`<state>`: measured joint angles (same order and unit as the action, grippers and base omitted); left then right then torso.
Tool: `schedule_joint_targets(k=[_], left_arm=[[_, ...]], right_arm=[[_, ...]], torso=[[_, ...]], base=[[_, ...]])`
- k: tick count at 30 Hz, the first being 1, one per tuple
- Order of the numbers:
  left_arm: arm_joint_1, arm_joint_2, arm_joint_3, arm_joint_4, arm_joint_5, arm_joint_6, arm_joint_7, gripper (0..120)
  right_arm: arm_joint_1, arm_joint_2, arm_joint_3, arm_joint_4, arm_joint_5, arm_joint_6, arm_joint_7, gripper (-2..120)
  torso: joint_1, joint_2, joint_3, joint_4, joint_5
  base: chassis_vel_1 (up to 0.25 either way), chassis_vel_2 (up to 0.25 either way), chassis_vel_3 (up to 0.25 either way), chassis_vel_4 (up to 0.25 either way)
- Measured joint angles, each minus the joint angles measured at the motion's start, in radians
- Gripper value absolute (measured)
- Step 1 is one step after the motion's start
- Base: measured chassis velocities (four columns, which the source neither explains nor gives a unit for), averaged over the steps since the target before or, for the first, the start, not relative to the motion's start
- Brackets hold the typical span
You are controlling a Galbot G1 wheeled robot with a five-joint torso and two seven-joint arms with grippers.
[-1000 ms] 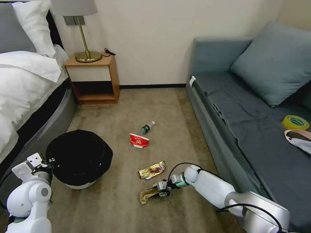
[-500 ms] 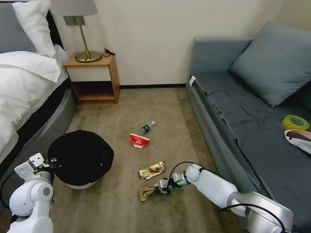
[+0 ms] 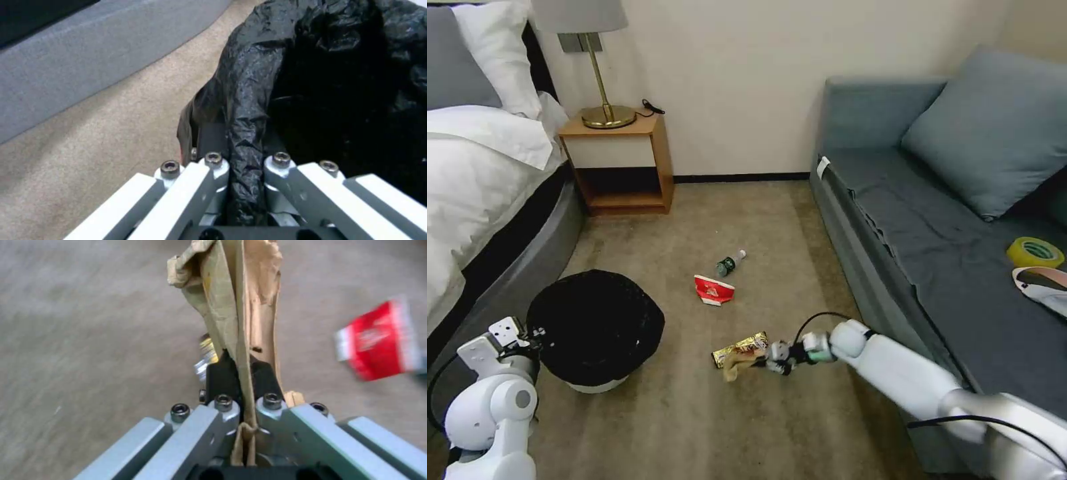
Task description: Pick up the trash bin, then pick up the garbage on the floor and place it into the trash bin.
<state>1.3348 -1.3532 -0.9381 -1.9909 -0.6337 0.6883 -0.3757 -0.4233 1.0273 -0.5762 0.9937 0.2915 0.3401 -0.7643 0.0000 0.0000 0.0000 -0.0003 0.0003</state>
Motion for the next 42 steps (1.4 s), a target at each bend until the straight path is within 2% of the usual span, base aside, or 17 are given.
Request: schedule_joint_targets(k=[2, 4, 7, 8, 11, 18, 30, 34, 42], left_arm=[[0.006, 0.0, 0.004, -0.005, 0.005, 0.0, 0.001, 4], [0.007, -0.001, 0.005, -0.006, 0.006, 0.0, 0.001, 4], [0.014, -0.003, 0.011, -0.017, 0.012, 0.0, 0.003, 4], [0.014, -0.003, 0.011, -0.017, 0.012, 0.0, 0.003, 4], [0.022, -0.009, 0.016, -0.028, 0.017, 0.0, 0.003, 4], [0.04, -0.019, 0.017, -0.039, 0.026, 0.0, 0.005, 4], [0.056, -0.028, 0.015, -0.071, 0.023, 0.003, 0.004, 4], [0.062, -0.041, 0.017, -0.08, 0.024, 0.004, 0.004, 4], [0.062, -0.057, 0.017, -0.091, 0.026, 0.006, 0.004, 4]], right_arm=[[0.012, -0.029, 0.003, 0.069, 0.077, -0.028, 0.027, 0], [0.013, -0.033, 0.004, 0.081, 0.086, -0.032, 0.031, 0], [0.029, -0.058, 0.015, 0.239, 0.177, -0.08, 0.092, 0], [0.029, -0.058, 0.015, 0.239, 0.177, -0.08, 0.092, 0], [0.033, -0.058, 0.012, 0.353, 0.231, -0.119, 0.137, 0], [0.08, -0.047, -0.028, 0.454, 0.278, -0.159, 0.205, 0], [0.154, 0.062, -0.12, 0.485, 0.356, -0.194, 0.358, 0], [0.179, 0.161, -0.176, 0.49, 0.391, -0.213, 0.435, 0], [0.204, 0.264, -0.267, 0.468, 0.416, -0.227, 0.524, 0]], torso=[[0.0, 0.0, 0.0, 0.0001, -0.0003], [0.0, 0.0, 0.0, 0.0001, -0.0002], [0.0, 0.0, 0.0, 0.0002, -0.0003], [0.0, 0.0, 0.0, 0.0002, -0.0003], [0.0, 0.0, 0.0, 0.0003, -0.0002], [0.0, 0.0, 0.0, 0.0003, -0.0005], [0.0, 0.0, 0.0, 0.0001, -0.0006], [0.0, 0.0, 0.0, 0.0004, -0.0005], [0.0, 0.0, 0.0, 0.0005, -0.0005]], base=[[0.0, 0.0, 0.0, 0.0], [0.0, 0.0, 0.0, 0.0], [0.0, 0.0, 0.0, 0.0], [0.0, 0.0, 0.0, 0.0], [0.0, 0.0, 0.0, 0.0], [0.0, 0.0, 0.0, 0.0], [0.0, 0.0, 0.0, 0.0], [0.0, 0.0, 0.0, 0.0], [0.0, 0.0, 0.0, 0.0]])
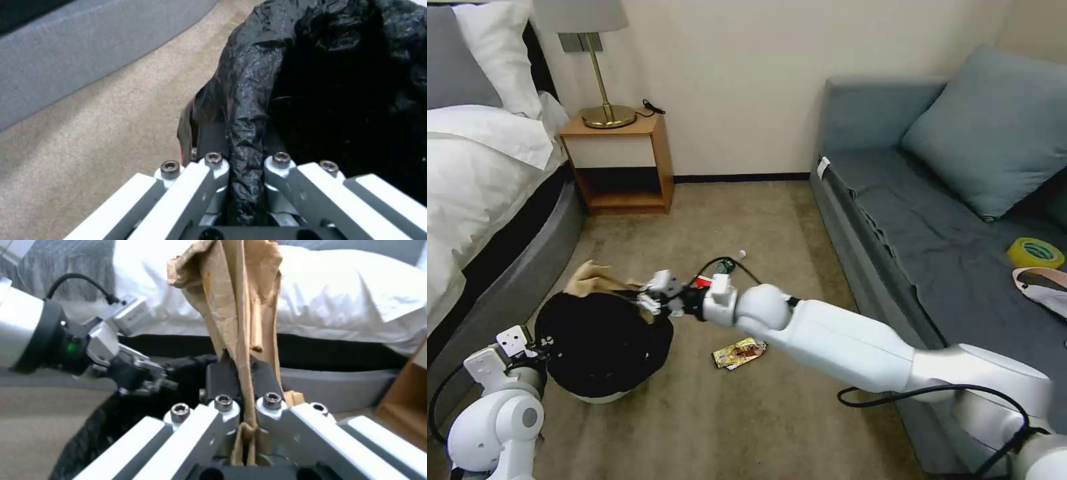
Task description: Pick up the trash bin, then pick up the garbage on the floor and place it into the trash bin.
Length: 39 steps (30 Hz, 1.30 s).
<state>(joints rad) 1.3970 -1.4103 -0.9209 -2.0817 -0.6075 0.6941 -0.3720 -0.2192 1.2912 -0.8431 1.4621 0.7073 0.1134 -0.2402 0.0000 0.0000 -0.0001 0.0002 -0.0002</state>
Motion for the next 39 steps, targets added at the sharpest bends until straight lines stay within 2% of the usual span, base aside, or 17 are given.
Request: schedule_joint_targets(k=[11, 20, 24, 25, 27, 31, 33, 37, 39], left_arm=[[0.015, -0.013, 0.006, -0.023, 0.006, 0.004, 0.001, 4], [0.021, -0.013, 0.005, -0.035, 0.006, 0.005, 0.004, 4], [0.023, -0.015, 0.005, -0.035, 0.007, 0.005, 0.006, 4], [0.023, -0.016, 0.006, -0.034, 0.01, 0.005, 0.008, 4], [0.023, -0.016, 0.007, -0.033, 0.011, 0.005, 0.008, 4], [0.019, -0.023, 0.015, -0.02, 0.023, 0.004, 0.011, 4], [0.018, -0.023, 0.015, -0.02, 0.023, 0.004, 0.012, 4], [0.012, -0.024, 0.017, -0.015, 0.024, 0.003, 0.012, 4], [0.011, -0.025, 0.017, -0.014, 0.024, 0.003, 0.012, 4]], right_arm=[[0.02, 0.072, -0.103, -0.149, -0.036, 0.043, 0.026, 0], [0.036, 0.11, -0.128, -0.269, -0.071, 0.068, 0.023, 0], [0.036, 0.117, -0.131, -0.281, -0.075, 0.069, 0.032, 0], [0.036, 0.117, -0.132, -0.28, -0.075, 0.069, 0.039, 4], [0.036, 0.117, -0.132, -0.279, -0.074, 0.068, 0.04, 6], [0.031, 0.114, -0.134, -0.261, -0.07, 0.066, 0.048, 26], [0.031, 0.114, -0.135, -0.259, -0.07, 0.066, 0.049, 28], [0.03, 0.111, -0.141, -0.243, -0.065, 0.062, 0.05, 47], [0.03, 0.112, -0.142, -0.242, -0.063, 0.062, 0.05, 51]], torso=[[0.0, 0.0, 0.0, -0.0002, 0.0001], [0.0, 0.0, 0.0, -0.0003, 0.0002], [0.0, 0.0, 0.0, -0.0002, 0.0001], [0.0, 0.0, 0.0, -0.0002, 0.0002], [0.0, 0.0, 0.0, -0.0003, 0.0002], [0.0, 0.0, 0.0, -0.0002, 0.0002], [0.0, 0.0, 0.0, -0.0002, 0.0002], [0.0, 0.0, 0.0, -0.0003, 0.0002], [0.0, 0.0, 0.0, -0.0003, 0.0002]], base=[[0.0, 0.0, 0.0, 0.0], [0.0, 0.0, 0.0, 0.0], [0.0, 0.0, 0.0, 0.0], [0.0, 0.0, 0.0, 0.0], [0.0, 0.0, 0.0, 0.0], [0.0, 0.0, 0.0, 0.0], [0.0, 0.0, 0.0, 0.0], [0.0, 0.0, 0.0, 0.0], [0.0, 0.0, 0.0, 0.0]])
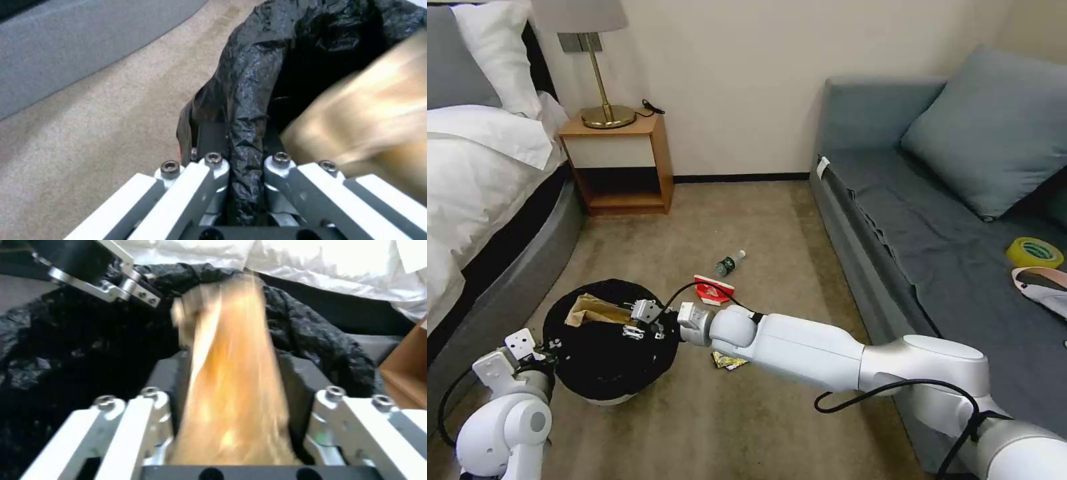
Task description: Pick up the trash bin, then pick up the garbage on the floor and place it into the trash bin.
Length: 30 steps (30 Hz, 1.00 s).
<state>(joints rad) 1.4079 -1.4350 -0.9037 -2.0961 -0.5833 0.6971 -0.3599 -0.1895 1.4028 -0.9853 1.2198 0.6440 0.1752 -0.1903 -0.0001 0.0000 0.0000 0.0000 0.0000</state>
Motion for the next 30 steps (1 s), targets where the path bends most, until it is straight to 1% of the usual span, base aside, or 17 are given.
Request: schedule_joint_targets(k=[3, 4, 5, 6, 8, 9, 10, 12, 15, 18, 19, 23, 24, 27, 28, 29, 30], left_arm=[[-0.001, 0.0, 0.0, 0.0, -0.001, 0.0, 0.0, 4], [-0.001, 0.0, 0.0, 0.0, -0.001, 0.0, 0.0, 4], [0.0, 0.0, 0.0, -0.001, -0.001, 0.0, 0.0, 4], [0.001, 0.0, 0.0, -0.003, -0.002, 0.0, -0.001, 4], [0.003, 0.0, -0.003, -0.005, -0.005, 0.0, -0.001, 4], [0.003, 0.0, -0.003, -0.005, -0.005, 0.0, -0.001, 4], [0.003, 0.0, -0.004, -0.004, -0.005, 0.0, 0.0, 4], [0.001, 0.0, -0.006, 0.0, -0.005, -0.001, 0.0, 4], [0.0, 0.002, -0.007, 0.0, -0.008, -0.001, 0.0, 4], [0.001, 0.007, -0.01, -0.003, -0.015, -0.001, -0.001, 4], [0.001, 0.007, -0.01, -0.003, -0.015, -0.001, -0.001, 4], [0.005, 0.009, -0.013, -0.01, -0.02, 0.001, -0.003, 4], [0.005, 0.009, -0.013, -0.01, -0.02, 0.001, -0.003, 4], [0.004, 0.012, -0.016, -0.01, -0.023, 0.001, -0.003, 4], [0.003, 0.014, -0.018, -0.009, -0.025, 0.001, -0.002, 4], [0.003, 0.014, -0.018, -0.009, -0.025, 0.001, -0.002, 4], [0.003, 0.015, -0.019, -0.008, -0.026, 0.001, -0.001, 4]], right_arm=[[0.001, 0.004, -0.001, -0.001, 0.001, 0.0, 0.0, 62], [0.001, 0.004, -0.001, -0.001, 0.001, 0.0, 0.0, 62], [0.002, 0.007, -0.001, -0.002, 0.001, 0.0, 0.0, 70], [0.003, 0.007, -0.001, -0.002, 0.001, -0.001, 0.0, 73], [0.003, 0.008, 0.001, -0.002, 0.0, -0.001, 0.0, 84], [0.003, 0.008, 0.001, -0.002, 0.0, -0.001, 0.0, 84], [0.003, 0.007, 0.006, 0.001, 0.0, -0.001, 0.001, 87], [0.003, -0.004, 0.036, 0.029, -0.001, -0.007, 0.008, 96], [0.003, -0.016, 0.06, 0.054, -0.001, -0.016, 0.024, 99], [0.003, -0.043, 0.118, 0.116, -0.001, -0.032, 0.06, 100], [0.003, -0.043, 0.118, 0.116, -0.001, -0.032, 0.06, 100], [-0.008, -0.088, 0.231, 0.208, -0.019, -0.062, 0.12, 100], [-0.008, -0.088, 0.231, 0.208, -0.019, -0.062, 0.12, 100], [-0.032, -0.146, 0.328, 0.295, -0.038, -0.118, 0.185, 100], [-0.052, -0.184, 0.38, 0.344, -0.048, -0.148, 0.227, 100], [-0.052, -0.184, 0.38, 0.344, -0.048, -0.148, 0.227, 100], [-0.063, -0.202, 0.405, 0.366, -0.051, -0.165, 0.244, 100]], torso=[[0.0, 0.0, 0.0, 0.0, 0.0], [0.0, 0.0, 0.0, 0.0, 0.0], [0.0, 0.0, 0.0, 0.0, 0.0], [0.0, 0.0, 0.0, 0.0, -0.0001], [0.0, 0.0, 0.0, 0.0, 0.0], [0.0, 0.0, 0.0, 0.0, 0.0], [0.0, 0.0, 0.0, 0.0001, 0.0], [0.0, 0.0, 0.0, 0.0002, 0.0], [0.0, 0.0, 0.0, 0.0, 0.0], [0.0, 0.0, 0.0, 0.0, 0.0001], [0.0, 0.0, 0.0, 0.0, 0.0001], [0.0, 0.0, 0.0, 0.0002, 0.0], [0.0, 0.0, 0.0, 0.0002, 0.0], [0.0, 0.0, 0.0, 0.0002, 0.0002], [0.0, 0.0, 0.0, 0.0002, 0.0002], [0.0, 0.0, 0.0, 0.0002, 0.0002], [0.0, 0.0, 0.0, 0.0003, 0.0004]], base=[[0.0, 0.0, 0.0, 0.0], [0.0, 0.0, 0.0, 0.0], [0.0, 0.0, 0.0, 0.0], [0.0, 0.0, 0.0, 0.0], [0.0, 0.0, 0.0, 0.0], [0.0, 0.0, 0.0, 0.0], [0.0, 0.0, 0.0, 0.0], [0.0, 0.0, 0.0, 0.0], [0.0, 0.0, 0.0, 0.0], [0.0, 0.0, 0.0, 0.0], [0.0, 0.0, 0.0, 0.0], [0.0, 0.0, 0.0, 0.0], [0.0, 0.0, 0.0, 0.0], [0.0, 0.0, 0.0, 0.0], [0.0, 0.0, 0.0, 0.0], [0.0, 0.0, 0.0, 0.0], [0.0, 0.0, 0.0, 0.0]])
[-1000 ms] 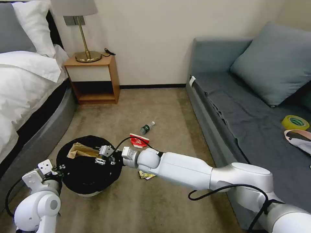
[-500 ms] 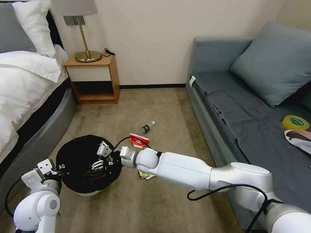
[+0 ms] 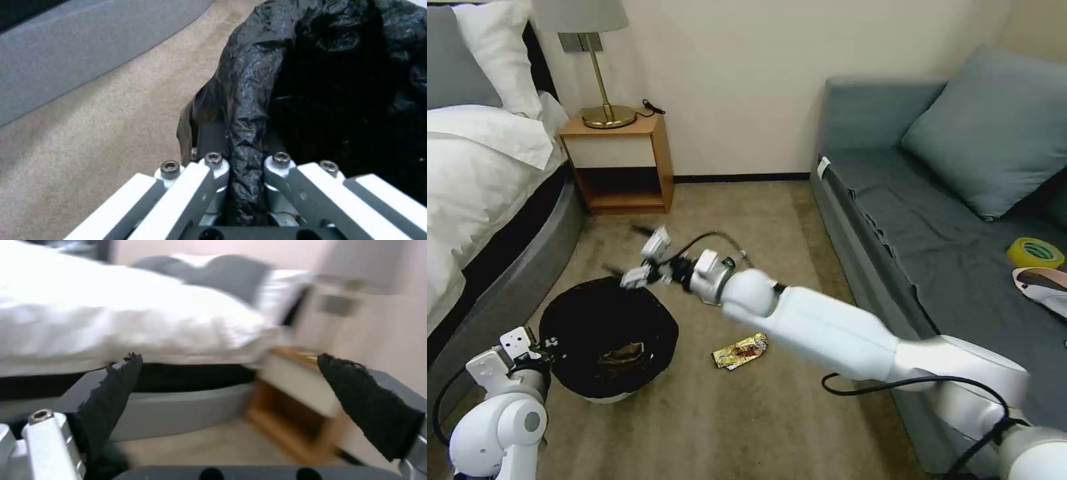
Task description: Pick up the trash bin, then pick up the garbage on the floor and place it into the trash bin.
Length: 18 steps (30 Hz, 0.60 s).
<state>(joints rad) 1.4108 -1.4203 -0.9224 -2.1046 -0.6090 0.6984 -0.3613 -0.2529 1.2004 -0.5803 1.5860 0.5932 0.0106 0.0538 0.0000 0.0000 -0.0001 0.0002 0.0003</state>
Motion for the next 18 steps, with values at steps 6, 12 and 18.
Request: schedule_joint_targets(k=[6, 12, 18], left_arm=[[-0.003, 0.005, -0.007, 0.006, -0.003, -0.004, 0.007, 4], [-0.006, 0.004, -0.009, 0.013, -0.002, -0.008, 0.012, 4], [-0.015, -0.004, -0.007, 0.013, 0.0, -0.009, 0.013, 4]], right_arm=[[-0.173, -0.174, 0.245, 0.216, -0.004, -0.15, 0.165, 100], [-0.352, -0.248, 0.439, 0.342, -0.025, -0.183, 0.245, 100], [-0.629, -0.264, 0.704, 0.498, -0.071, -0.184, 0.285, 100]], torso=[[0.0, 0.0, 0.0, -0.001, 0.0001], [0.0, 0.0, 0.0, -0.0003, 0.0001], [0.0, 0.0, 0.0, -0.0006, 0.0]], base=[[0.0, 0.0, 0.0, 0.0], [0.0, 0.0, 0.0, 0.0], [0.0, 0.0, 0.0, 0.0]])
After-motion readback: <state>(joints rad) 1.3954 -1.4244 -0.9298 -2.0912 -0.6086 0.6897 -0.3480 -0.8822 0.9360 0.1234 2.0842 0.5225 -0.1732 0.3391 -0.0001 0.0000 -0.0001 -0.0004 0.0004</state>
